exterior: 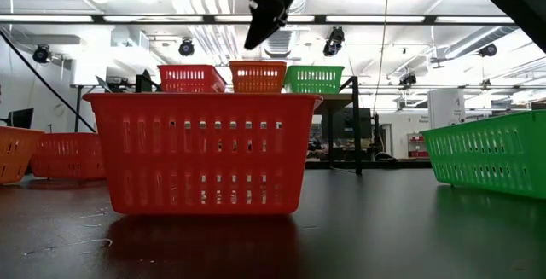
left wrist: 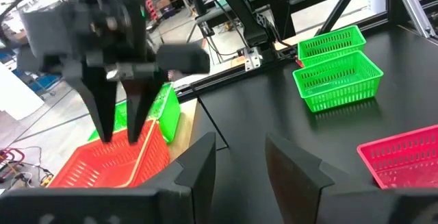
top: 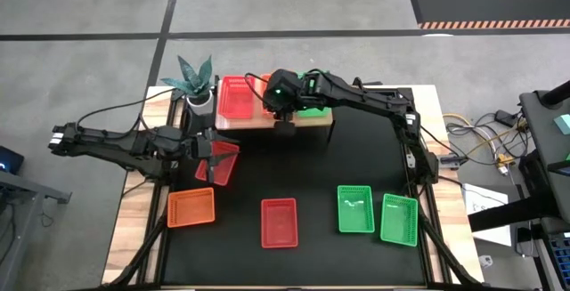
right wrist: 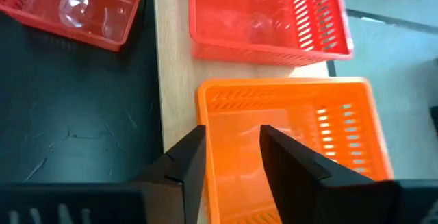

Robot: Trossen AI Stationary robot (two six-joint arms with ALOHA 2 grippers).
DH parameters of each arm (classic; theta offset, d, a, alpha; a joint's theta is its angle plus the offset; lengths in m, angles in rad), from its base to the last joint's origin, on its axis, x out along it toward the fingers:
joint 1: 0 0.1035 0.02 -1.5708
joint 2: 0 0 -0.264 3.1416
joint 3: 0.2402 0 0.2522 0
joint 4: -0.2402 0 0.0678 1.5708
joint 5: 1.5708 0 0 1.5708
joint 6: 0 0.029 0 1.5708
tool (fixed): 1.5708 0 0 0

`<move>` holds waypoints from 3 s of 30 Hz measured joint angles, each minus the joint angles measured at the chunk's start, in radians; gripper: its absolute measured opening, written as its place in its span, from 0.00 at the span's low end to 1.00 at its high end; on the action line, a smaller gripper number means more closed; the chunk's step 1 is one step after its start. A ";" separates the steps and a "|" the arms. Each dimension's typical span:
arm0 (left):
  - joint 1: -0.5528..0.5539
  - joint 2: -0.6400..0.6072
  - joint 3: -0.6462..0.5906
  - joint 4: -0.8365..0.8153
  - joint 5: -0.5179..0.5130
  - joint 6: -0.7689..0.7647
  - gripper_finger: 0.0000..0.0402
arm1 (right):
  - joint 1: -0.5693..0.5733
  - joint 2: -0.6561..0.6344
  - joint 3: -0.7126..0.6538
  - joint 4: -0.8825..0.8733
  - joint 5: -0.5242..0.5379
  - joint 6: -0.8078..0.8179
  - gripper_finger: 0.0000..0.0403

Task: Stack baskets on shelf by color
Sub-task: Stack the top orange basket on top of the other orange basket on the shelf, then stack the top red basket on top of the other red basket on the shelf

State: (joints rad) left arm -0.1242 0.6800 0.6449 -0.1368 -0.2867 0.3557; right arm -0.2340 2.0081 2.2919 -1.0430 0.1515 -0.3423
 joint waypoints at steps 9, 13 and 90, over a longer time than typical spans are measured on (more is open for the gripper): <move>0.000 0.000 0.000 0.000 0.001 0.000 0.28 | -0.054 -0.028 0.051 -0.184 0.161 -0.049 0.20; 0.000 0.000 0.000 0.000 0.000 0.000 0.28 | -0.117 -0.026 0.022 -0.205 0.162 -0.029 0.06; -0.252 0.566 0.206 -0.368 0.044 -1.396 0.25 | 0.341 -1.079 -1.605 1.108 0.103 -0.102 0.02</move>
State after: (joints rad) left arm -0.3763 1.2462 0.8511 -0.5048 -0.2427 -1.0399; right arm 0.1066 0.9292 0.6868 0.0648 0.2548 -0.4443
